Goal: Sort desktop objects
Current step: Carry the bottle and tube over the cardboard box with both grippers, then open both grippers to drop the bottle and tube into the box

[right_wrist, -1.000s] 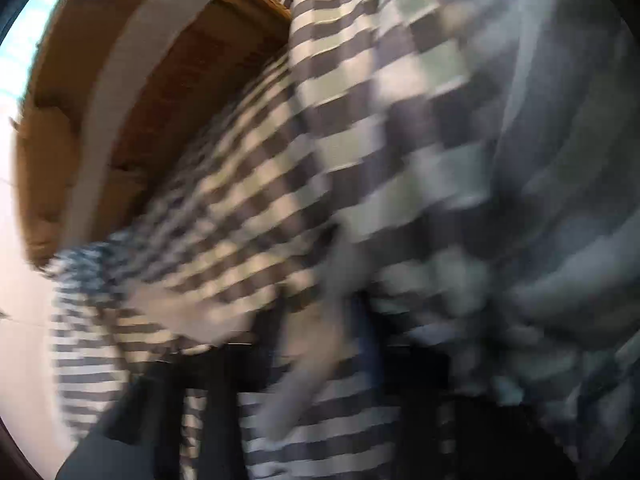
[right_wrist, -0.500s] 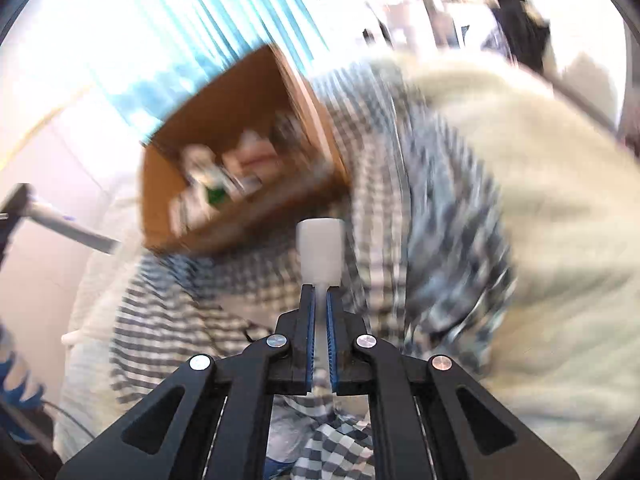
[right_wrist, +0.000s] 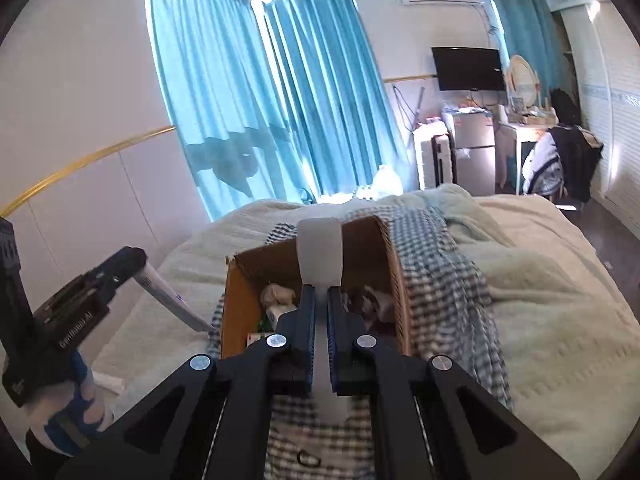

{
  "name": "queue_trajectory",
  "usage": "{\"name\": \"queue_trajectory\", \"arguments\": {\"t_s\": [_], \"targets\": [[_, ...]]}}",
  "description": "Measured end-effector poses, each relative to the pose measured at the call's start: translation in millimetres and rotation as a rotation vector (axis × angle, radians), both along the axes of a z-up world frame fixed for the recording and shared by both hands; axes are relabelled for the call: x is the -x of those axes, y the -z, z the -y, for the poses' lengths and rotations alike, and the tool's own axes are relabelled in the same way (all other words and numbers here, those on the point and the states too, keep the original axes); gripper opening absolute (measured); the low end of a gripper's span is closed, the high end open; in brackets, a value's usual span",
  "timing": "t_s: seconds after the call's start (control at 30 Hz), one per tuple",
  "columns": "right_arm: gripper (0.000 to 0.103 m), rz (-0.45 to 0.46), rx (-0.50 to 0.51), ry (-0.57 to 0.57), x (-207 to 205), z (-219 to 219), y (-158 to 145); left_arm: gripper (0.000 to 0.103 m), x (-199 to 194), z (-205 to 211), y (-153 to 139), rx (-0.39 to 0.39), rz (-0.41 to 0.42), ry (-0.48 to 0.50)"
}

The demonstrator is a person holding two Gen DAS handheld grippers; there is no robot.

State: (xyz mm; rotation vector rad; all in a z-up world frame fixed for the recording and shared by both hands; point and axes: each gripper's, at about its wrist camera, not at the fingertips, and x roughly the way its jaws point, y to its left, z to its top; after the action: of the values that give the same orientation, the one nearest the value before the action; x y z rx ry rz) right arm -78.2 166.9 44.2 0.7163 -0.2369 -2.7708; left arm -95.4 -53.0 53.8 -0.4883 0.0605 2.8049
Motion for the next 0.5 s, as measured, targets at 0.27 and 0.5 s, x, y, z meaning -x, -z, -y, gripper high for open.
{"name": "queue_trajectory", "arguments": {"t_s": [0.27, 0.5], "targets": [[0.005, -0.002, -0.047, -0.024, 99, 34, 45, 0.022, 107, -23, 63, 0.031, 0.155, -0.024], [0.025, 0.083, -0.019, 0.039, 146, 17, 98, 0.075, 127, -20, 98, 0.036, 0.204, -0.081]]}}
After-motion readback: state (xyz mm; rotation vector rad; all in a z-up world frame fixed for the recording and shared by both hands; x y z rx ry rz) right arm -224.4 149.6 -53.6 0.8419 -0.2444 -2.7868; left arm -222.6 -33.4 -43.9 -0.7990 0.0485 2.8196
